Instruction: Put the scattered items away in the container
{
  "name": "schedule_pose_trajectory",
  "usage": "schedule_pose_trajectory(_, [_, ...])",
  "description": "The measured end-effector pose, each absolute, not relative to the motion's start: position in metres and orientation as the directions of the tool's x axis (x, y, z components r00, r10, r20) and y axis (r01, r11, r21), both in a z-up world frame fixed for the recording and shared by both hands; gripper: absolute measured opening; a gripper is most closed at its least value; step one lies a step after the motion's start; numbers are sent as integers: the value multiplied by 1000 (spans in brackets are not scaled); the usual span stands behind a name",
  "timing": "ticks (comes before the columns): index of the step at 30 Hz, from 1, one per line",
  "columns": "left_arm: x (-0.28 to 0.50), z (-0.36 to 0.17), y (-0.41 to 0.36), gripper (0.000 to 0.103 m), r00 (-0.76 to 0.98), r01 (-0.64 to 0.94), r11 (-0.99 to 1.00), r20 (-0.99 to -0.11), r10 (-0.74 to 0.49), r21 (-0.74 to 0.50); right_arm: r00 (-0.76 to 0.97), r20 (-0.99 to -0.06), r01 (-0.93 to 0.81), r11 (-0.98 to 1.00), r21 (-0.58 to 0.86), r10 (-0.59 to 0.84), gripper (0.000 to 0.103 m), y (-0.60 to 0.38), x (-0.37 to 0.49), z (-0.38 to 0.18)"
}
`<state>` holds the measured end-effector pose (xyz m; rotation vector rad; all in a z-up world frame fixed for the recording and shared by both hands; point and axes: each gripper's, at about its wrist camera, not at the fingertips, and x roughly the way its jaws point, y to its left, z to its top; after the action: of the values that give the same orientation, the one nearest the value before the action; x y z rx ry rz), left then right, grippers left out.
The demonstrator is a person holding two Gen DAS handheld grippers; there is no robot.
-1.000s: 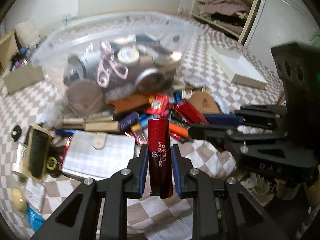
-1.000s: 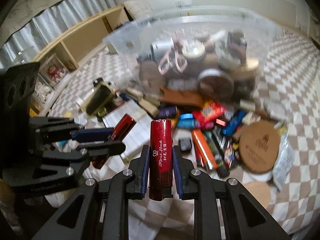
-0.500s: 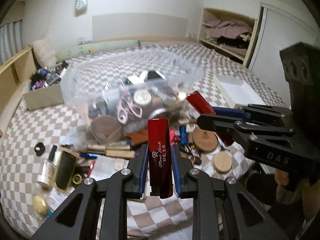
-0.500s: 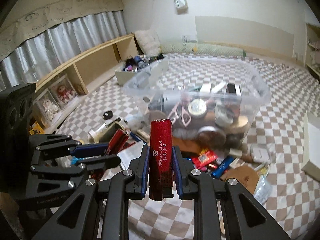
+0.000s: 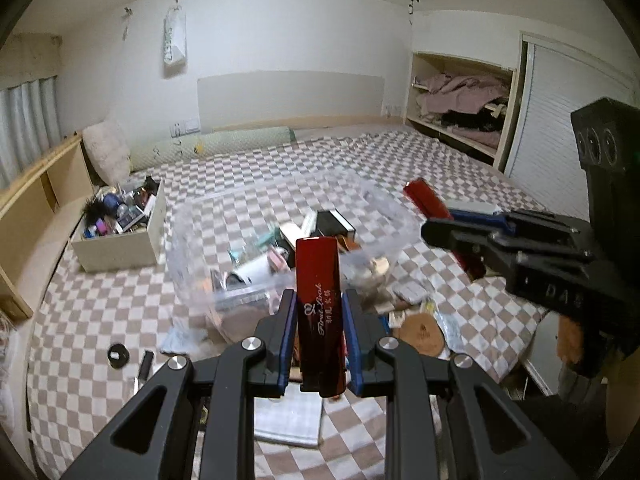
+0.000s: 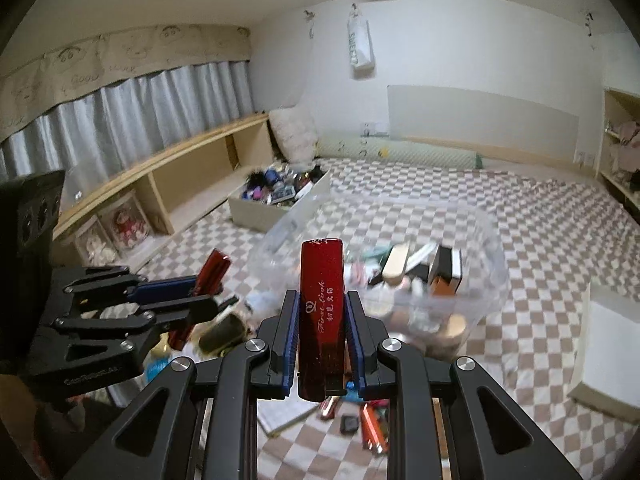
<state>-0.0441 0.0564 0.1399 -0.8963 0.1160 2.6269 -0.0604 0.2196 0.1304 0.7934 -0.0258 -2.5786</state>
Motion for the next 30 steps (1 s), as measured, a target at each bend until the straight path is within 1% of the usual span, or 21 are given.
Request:
schedule_pose_trajectory(7, [-83,157,50,23,-768,-334,-942,-570,294,-35,-772,-496,377,-915,147,-398,23,229,-104,152])
schedule_pose_trajectory(15, [-134,160,43,23,-799,-297,-954,-536,272,-41,-766,-504,348,-916,199,-400,23,228,-160,142])
schedule_pose_trajectory(19, [-159,147,40,23,-790,-282,-958,-553,264,-55,-754,-508,341,-909,239,-416,23,223,-186,131])
schedule_pose_trajectory(25, [-189,123,40,23,-761,-262,-961,-594,259,-83,-726,-547,312,-908,279,-417,23,214,-219,107])
schedule_pose_trajectory(30, [-190,115,39,23,-745,-268,-961,-618,251,-67,-707,-570,308,-907,287,-420,23,211,-227,95])
